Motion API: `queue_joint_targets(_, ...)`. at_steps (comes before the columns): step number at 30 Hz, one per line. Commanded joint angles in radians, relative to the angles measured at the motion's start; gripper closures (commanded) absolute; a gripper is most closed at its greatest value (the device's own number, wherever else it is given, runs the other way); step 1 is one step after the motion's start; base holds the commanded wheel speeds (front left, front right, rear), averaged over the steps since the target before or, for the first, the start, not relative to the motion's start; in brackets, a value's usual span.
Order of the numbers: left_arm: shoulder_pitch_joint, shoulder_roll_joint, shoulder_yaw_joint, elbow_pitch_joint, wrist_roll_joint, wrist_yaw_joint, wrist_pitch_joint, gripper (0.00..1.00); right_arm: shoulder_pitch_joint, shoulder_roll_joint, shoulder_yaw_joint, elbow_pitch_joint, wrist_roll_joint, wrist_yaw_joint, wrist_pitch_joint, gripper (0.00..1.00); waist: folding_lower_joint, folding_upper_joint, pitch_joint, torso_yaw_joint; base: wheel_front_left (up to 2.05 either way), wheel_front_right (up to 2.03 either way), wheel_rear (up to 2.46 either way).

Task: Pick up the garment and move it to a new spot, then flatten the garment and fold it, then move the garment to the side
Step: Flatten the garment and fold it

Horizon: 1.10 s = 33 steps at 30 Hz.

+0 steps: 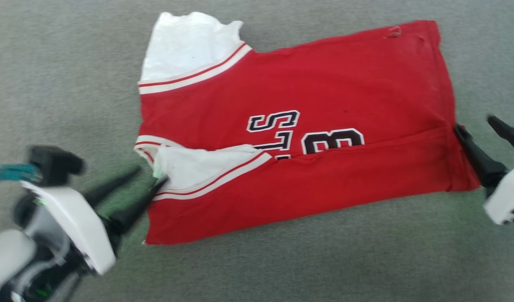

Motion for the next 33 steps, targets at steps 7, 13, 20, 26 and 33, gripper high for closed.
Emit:
queue_joint_targets(7, -0.051, -0.012, 0.137, 0.184, -0.015, 0.039, -0.197, 0.0, -0.071, 0.151, 0.073, 0.07, -0.046, 0.0, -0.393, 0.0, 0.0, -0.0001, 0.008, -0.095, 0.0, 0.0, 0.0)
queue_joint_targets(13, -0.178, -0.06, 0.181, 0.356, 0.031, 0.018, -0.218, 0.0, -0.105, 0.204, 0.126, 0.131, -0.083, 0.0, -0.61, 0.0, 0.0, -0.0001, 0.018, -0.166, 0.0, 0.0, 0.0)
queue_joint_targets(20, -0.396, -0.121, 0.138, 0.584, 0.098, -0.014, -0.039, 0.0, -0.122, 0.227, 0.158, 0.152, -0.093, 0.0, -0.693, 0.0, 0.0, -0.0001, 0.044, -0.246, 0.0, 0.0, 0.0)
queue_joint_targets(26, -0.551, -0.154, 0.053, 0.769, 0.122, -0.038, 0.257, 0.0, -0.122, 0.232, 0.194, 0.161, -0.078, 0.0, -0.693, 0.0, 0.0, -0.0001, 0.068, -0.296, 0.0, 0.0, 0.0)
queue_joint_targets(33, -0.659, -0.17, -0.015, 0.907, 0.132, -0.074, 0.523, 0.0, -0.112, 0.225, 0.222, 0.179, -0.049, 0.0, -0.689, 0.0, 0.0, -0.0001, 0.097, -0.32, 0.0, 0.0, 0.0)
